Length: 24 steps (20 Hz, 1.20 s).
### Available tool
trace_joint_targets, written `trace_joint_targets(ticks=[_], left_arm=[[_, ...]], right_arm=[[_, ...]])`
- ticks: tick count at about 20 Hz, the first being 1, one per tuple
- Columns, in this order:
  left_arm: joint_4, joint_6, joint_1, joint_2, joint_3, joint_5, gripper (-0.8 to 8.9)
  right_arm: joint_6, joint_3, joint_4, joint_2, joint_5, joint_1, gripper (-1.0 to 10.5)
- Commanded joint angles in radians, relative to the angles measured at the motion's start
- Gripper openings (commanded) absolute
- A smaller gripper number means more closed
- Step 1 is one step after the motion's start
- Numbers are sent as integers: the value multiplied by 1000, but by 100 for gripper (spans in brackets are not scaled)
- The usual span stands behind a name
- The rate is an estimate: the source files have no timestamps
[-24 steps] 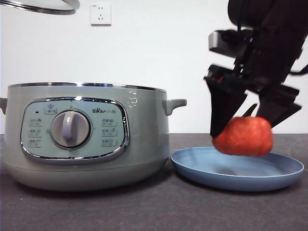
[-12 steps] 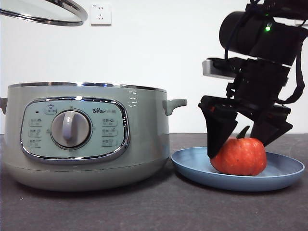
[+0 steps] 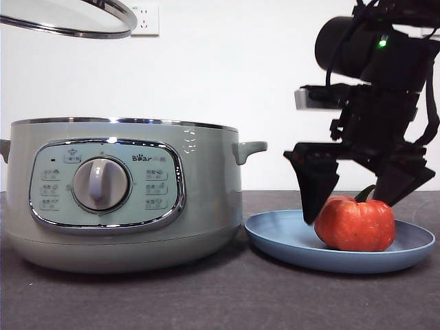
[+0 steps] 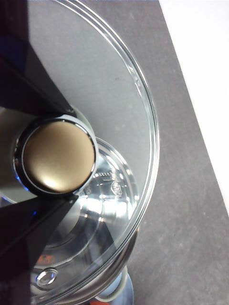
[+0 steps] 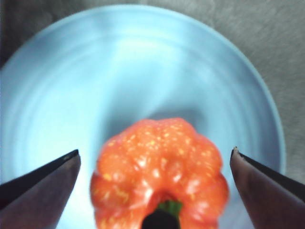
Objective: Take the pumpkin out from the steamer,put the pumpkin in the blue plate,close the lid
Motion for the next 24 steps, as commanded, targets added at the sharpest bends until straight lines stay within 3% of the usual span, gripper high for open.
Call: trace_joint_targets(ticks=[1, 8, 13, 24], left_arm=[[60, -4, 0, -10, 16, 9, -8], [106, -26, 0, 14, 16, 55, -8], [145, -26, -1, 130, 16, 148, -8], [277, -26, -34, 429, 16, 213, -8]], right_arm=[[28, -3, -12, -74, 2, 1, 572], [58, -3, -88, -363, -2, 1, 567], [62, -3, -114, -527, -2, 1, 566], [61, -3, -172, -637, 3, 1, 564]])
